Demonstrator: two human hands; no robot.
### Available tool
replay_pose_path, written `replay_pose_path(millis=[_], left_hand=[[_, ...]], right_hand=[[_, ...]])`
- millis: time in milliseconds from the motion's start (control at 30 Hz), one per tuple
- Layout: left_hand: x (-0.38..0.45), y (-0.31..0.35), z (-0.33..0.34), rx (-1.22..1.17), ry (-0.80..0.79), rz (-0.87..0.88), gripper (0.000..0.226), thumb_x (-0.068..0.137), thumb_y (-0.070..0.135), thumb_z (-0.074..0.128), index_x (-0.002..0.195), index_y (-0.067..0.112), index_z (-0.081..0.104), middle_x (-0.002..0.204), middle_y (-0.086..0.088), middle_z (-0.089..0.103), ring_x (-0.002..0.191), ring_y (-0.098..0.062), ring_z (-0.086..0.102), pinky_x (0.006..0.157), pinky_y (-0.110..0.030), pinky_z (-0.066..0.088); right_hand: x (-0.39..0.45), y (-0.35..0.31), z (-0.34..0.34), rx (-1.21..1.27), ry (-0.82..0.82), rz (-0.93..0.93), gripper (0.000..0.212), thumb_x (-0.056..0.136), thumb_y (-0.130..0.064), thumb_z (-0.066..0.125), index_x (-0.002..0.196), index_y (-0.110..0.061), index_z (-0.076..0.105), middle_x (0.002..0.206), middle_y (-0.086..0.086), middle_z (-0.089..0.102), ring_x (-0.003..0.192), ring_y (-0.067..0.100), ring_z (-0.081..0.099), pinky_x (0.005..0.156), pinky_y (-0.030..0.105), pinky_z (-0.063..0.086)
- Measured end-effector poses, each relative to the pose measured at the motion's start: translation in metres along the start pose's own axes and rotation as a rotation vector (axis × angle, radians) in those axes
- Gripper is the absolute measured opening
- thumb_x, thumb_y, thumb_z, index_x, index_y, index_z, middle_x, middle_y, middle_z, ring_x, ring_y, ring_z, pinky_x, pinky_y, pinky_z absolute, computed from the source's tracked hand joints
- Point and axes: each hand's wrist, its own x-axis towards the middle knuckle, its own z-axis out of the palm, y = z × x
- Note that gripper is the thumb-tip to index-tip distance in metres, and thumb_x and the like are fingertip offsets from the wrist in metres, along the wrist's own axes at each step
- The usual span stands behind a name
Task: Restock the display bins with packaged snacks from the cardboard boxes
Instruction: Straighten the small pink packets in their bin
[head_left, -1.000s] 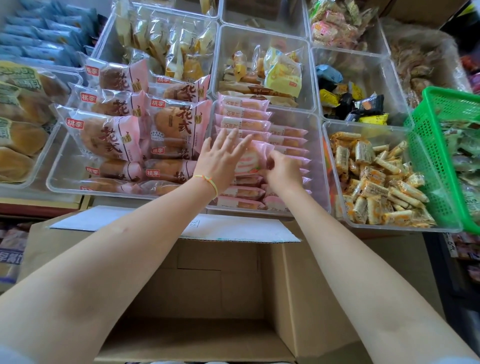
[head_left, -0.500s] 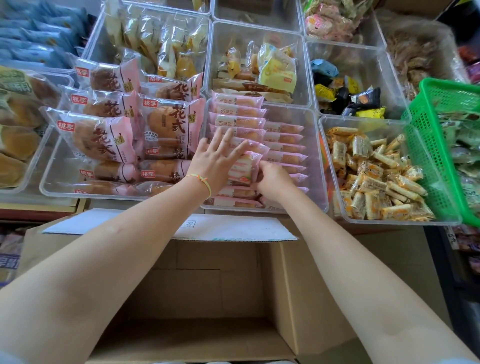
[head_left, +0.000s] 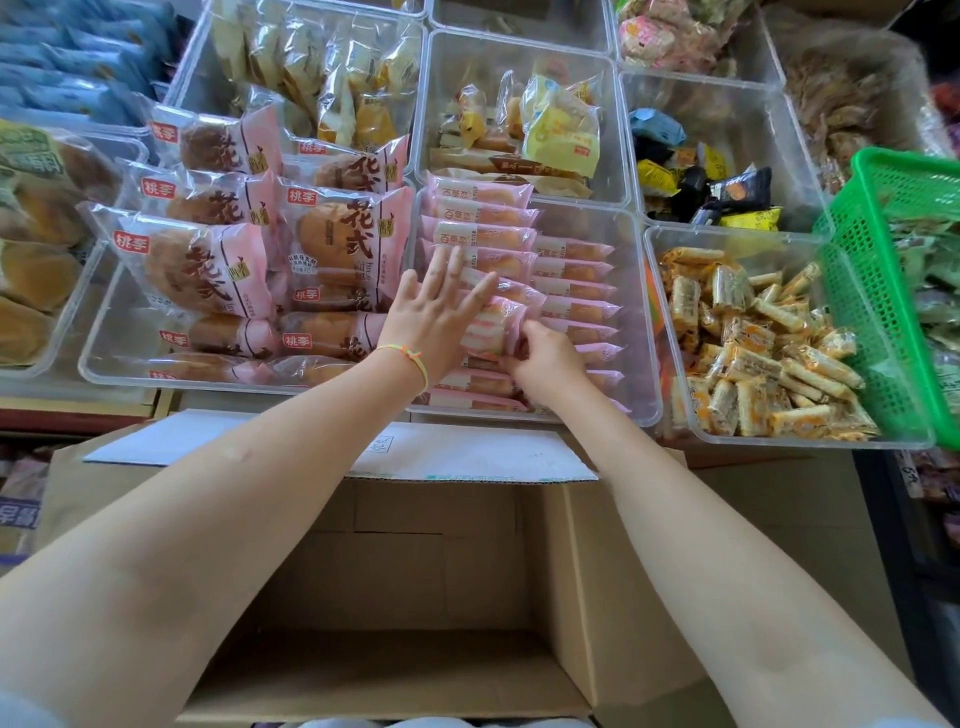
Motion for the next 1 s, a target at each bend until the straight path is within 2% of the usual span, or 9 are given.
replay_pose_path(millis=[100, 200, 333, 433, 500, 600, 700, 867, 1000], left_hand=[[-0.001, 0.003, -0.003, -0.006, -0.031, -0.004, 0.092, 0.094, 0.019, 0.05, 0.154, 0.028, -0.019, 0.162, -0.02, -0.016, 0.15, -0.035, -0.011, 0.117, -0.05, 0.016], [-0.001, 0.008, -0.006, -0.014, -0.052, -0.048, 0.095, 0.092, 0.014, 0.052, 0.154, 0.026, -0.019, 0.162, -0.018, -0.018, 0.15, -0.035, -0.012, 0.118, -0.052, 0.015], [0.001, 0.01, -0.007, 0.003, -0.044, -0.058, 0.096, 0.091, 0.017, 0.053, 0.154, 0.024, -0.018, 0.162, -0.021, -0.014, 0.15, -0.037, -0.008, 0.115, -0.051, 0.02], [-0.004, 0.007, -0.004, -0.019, -0.001, -0.013, 0.085, 0.097, 0.044, 0.044, 0.155, 0.026, -0.016, 0.163, -0.019, -0.012, 0.151, -0.036, -0.005, 0.115, -0.05, 0.02], [-0.009, 0.004, -0.001, -0.039, 0.037, 0.025, 0.078, 0.099, 0.056, 0.03, 0.155, 0.026, -0.015, 0.164, -0.014, -0.013, 0.151, -0.035, -0.008, 0.12, -0.053, 0.009], [-0.011, 0.003, 0.004, -0.042, 0.088, 0.063, 0.071, 0.102, 0.05, 0.025, 0.155, 0.026, -0.016, 0.163, -0.014, -0.014, 0.15, -0.038, -0.009, 0.121, -0.054, -0.004], [-0.01, 0.006, 0.003, -0.085, 0.093, 0.057, 0.07, 0.103, 0.044, 0.029, 0.154, 0.032, -0.018, 0.163, -0.019, -0.013, 0.148, -0.045, -0.007, 0.121, -0.056, 0.001], [-0.009, 0.008, 0.002, -0.064, 0.048, 0.025, 0.07, 0.101, 0.05, 0.031, 0.152, 0.04, -0.017, 0.162, -0.019, -0.016, 0.145, -0.054, -0.005, 0.113, -0.061, 0.019], [-0.001, 0.012, -0.001, -0.03, 0.019, -0.002, 0.075, 0.097, 0.061, 0.028, 0.15, 0.042, -0.021, 0.161, -0.019, -0.02, 0.143, -0.057, -0.006, 0.111, -0.066, 0.018]], right_hand=[[0.0, 0.002, -0.009, -0.051, -0.025, -0.04, 0.016, 0.088, -0.025, 0.067, 0.103, -0.024, 0.061, 0.104, -0.001, 0.069, 0.094, 0.024, 0.062, 0.071, 0.032, 0.05], [0.0, 0.001, -0.016, -0.116, 0.091, -0.052, 0.008, 0.09, -0.022, 0.063, 0.098, -0.021, 0.063, 0.094, -0.001, 0.066, 0.084, 0.024, 0.058, 0.055, 0.027, 0.036], [-0.003, 0.003, -0.009, -0.165, 0.217, -0.004, 0.015, 0.091, -0.029, 0.067, 0.091, -0.014, 0.065, 0.097, 0.001, 0.056, 0.083, 0.026, 0.055, 0.067, 0.035, 0.045], [0.003, 0.002, -0.008, -0.102, 0.114, 0.095, 0.02, 0.09, -0.032, 0.069, 0.098, -0.014, 0.065, 0.099, 0.003, 0.064, 0.086, 0.026, 0.06, 0.067, 0.033, 0.043], [0.006, -0.002, -0.013, -0.077, 0.089, 0.112, 0.025, 0.088, -0.033, 0.07, 0.102, -0.013, 0.064, 0.103, 0.005, 0.065, 0.086, 0.026, 0.06, 0.065, 0.031, 0.041], [0.004, -0.008, -0.018, 0.033, 0.128, 0.141, 0.048, 0.082, -0.038, 0.074, 0.117, -0.01, 0.057, 0.114, 0.005, 0.058, 0.094, 0.025, 0.058, 0.068, 0.032, 0.042], [0.0, -0.019, -0.018, 0.199, 0.14, 0.159, 0.06, 0.087, -0.029, 0.068, 0.136, -0.01, 0.039, 0.12, 0.005, 0.055, 0.097, 0.023, 0.056, 0.063, 0.03, 0.043], [0.0, -0.036, -0.014, 0.322, 0.097, 0.005, 0.058, 0.096, -0.02, 0.05, 0.152, -0.024, 0.032, 0.136, -0.001, 0.055, 0.121, 0.021, 0.054, 0.099, 0.039, 0.049], [0.003, -0.027, -0.016, 0.403, 0.198, 0.035, 0.038, 0.092, -0.02, 0.058, 0.126, -0.018, 0.042, 0.113, 0.005, 0.061, 0.099, 0.022, 0.061, 0.075, 0.03, 0.052]])
